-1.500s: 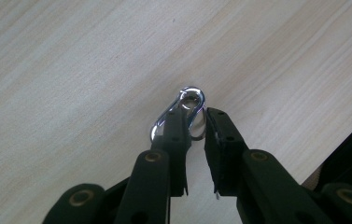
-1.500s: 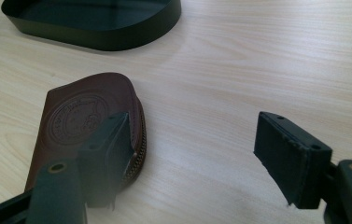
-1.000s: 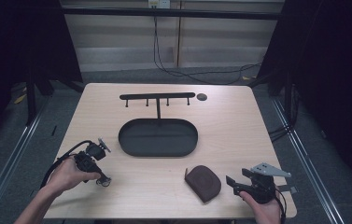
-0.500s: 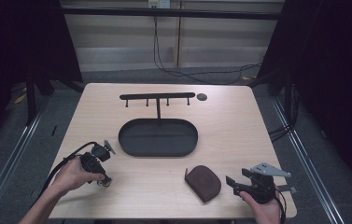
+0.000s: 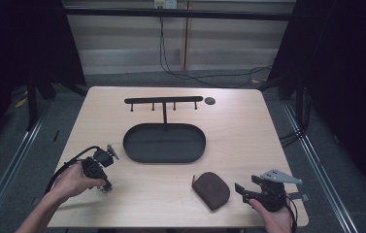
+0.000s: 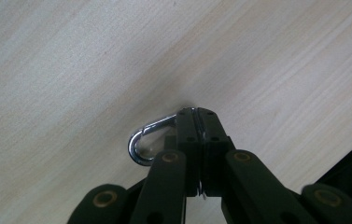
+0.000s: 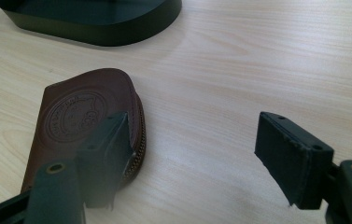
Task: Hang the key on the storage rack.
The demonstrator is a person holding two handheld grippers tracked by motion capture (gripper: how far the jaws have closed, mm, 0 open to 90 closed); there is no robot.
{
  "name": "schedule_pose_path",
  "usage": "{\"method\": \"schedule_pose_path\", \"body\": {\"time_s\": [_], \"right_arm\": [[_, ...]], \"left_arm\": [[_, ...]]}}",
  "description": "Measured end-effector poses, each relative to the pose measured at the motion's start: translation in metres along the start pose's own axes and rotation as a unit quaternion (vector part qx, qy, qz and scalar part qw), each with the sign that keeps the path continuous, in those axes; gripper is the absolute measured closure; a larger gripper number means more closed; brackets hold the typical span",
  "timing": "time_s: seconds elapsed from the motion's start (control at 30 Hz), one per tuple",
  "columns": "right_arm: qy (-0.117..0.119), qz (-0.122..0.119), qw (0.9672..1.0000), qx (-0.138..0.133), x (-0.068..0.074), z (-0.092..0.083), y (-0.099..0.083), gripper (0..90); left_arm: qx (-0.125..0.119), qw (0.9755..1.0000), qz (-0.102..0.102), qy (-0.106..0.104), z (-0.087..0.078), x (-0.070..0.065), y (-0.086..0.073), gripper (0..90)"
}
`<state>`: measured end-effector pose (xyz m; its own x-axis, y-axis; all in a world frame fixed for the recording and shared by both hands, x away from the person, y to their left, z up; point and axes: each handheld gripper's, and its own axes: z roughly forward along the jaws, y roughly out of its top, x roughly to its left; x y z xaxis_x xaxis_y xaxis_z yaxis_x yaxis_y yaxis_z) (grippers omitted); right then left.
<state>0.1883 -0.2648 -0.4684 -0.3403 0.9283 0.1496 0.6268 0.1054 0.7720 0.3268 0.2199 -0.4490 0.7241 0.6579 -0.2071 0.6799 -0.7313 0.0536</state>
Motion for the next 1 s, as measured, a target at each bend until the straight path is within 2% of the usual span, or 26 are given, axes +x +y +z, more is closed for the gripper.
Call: {"method": "schedule_pose_path", "body": {"time_s": [0.13,0.33,0.4,0.57,0.7,0.8,0.9,1.0], "right_arm": [[0.000,0.001,1.0000,0.001,0.000,0.000,0.000,26.6],[-0.001,0.001,1.0000,0.002,0.000,0.001,0.000,26.1],[0.001,0.003,1.0000,0.002,0.000,0.001,0.000,26.0],[-0.001,0.003,1.0000,0.003,0.000,0.001,0.000,25.9],[-0.001,0.003,1.0000,0.001,-0.001,0.001,0.000,25.7],[0.001,0.003,1.0000,0.002,0.000,0.001,0.000,25.4],[0.000,0.003,1.0000,0.002,-0.001,0.001,0.000,25.3],[0.001,0.003,1.0000,0.002,0.000,0.001,0.000,25.0]], "left_arm": [[0.000,1.0000,0.008,-0.003,-0.004,0.000,-0.001,89.1],[-0.017,0.9997,0.015,-0.014,-0.017,-0.001,-0.003,89.0],[-0.017,0.9995,0.025,-0.011,-0.023,-0.003,-0.003,89.0],[-0.019,0.9993,0.032,0.001,-0.037,-0.006,-0.002,89.1],[-0.026,0.9993,0.026,-0.003,-0.044,-0.007,0.000,89.1],[-0.027,0.9991,0.032,0.001,-0.049,-0.008,0.002,89.1],[-0.030,0.9986,0.041,0.015,-0.054,-0.012,0.004,89.1],[-0.027,0.9985,0.045,0.018,-0.058,-0.014,0.005,89.1]]}}
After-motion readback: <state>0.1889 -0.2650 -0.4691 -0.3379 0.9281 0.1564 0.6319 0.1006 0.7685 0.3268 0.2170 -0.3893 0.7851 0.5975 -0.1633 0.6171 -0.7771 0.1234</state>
